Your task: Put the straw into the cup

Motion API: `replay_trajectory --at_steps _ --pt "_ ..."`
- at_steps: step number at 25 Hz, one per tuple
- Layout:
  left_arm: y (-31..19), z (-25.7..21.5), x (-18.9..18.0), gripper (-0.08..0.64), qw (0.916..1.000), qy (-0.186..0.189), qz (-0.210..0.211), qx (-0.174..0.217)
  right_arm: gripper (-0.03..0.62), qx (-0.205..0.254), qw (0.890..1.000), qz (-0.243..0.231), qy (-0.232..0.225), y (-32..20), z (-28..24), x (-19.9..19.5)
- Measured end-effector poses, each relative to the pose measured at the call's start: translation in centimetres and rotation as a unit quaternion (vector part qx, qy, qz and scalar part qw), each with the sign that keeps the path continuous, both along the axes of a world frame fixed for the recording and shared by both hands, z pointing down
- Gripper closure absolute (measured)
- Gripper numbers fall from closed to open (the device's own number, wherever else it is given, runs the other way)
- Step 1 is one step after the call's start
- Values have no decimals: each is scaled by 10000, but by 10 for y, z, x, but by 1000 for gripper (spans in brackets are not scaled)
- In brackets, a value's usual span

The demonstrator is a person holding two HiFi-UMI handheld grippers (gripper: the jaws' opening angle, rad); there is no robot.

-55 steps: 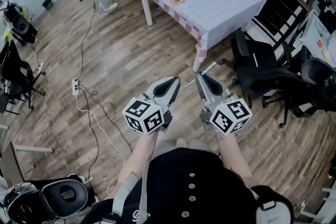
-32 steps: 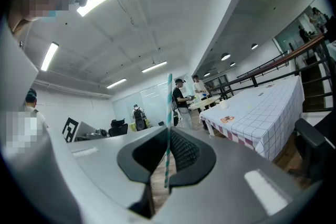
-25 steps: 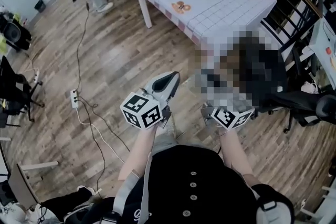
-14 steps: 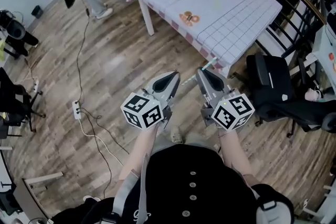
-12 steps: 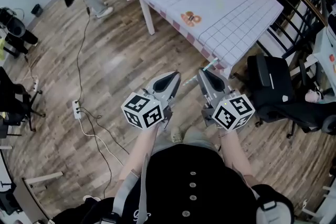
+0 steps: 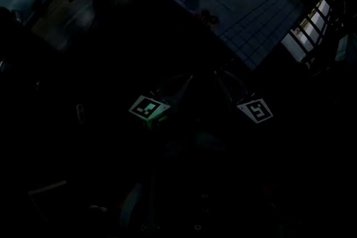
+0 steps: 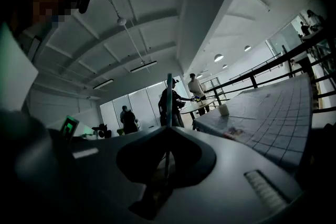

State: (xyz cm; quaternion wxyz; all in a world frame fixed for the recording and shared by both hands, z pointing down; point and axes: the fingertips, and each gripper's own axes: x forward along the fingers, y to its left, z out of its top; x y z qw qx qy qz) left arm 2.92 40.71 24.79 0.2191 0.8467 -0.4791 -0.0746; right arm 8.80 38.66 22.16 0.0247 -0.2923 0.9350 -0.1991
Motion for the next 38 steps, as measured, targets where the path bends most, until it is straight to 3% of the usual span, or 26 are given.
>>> replay_trajectory --at_steps 2,6,8,26,38 --pt "-19 3 -3 560 10000 6 -22 18 577 26 10000 8 -13 -20 4 -1" --pt "-120 84 9 560 9999 79 -96 77 577 63 10000 18 -20 -128 88 21" --pt "-156 102 8 560 9998 94 -134 72 577 46 10000 -7 -48 -165 106 20" --pt "-326 77 -18 560 9990 -110 -338 262 577 240 9993 -255 -129 -335 85 -12" --pt "-375 91 -22 560 9990 -181 -391 109 577 99 9993 -352 -89 -385 99 -20"
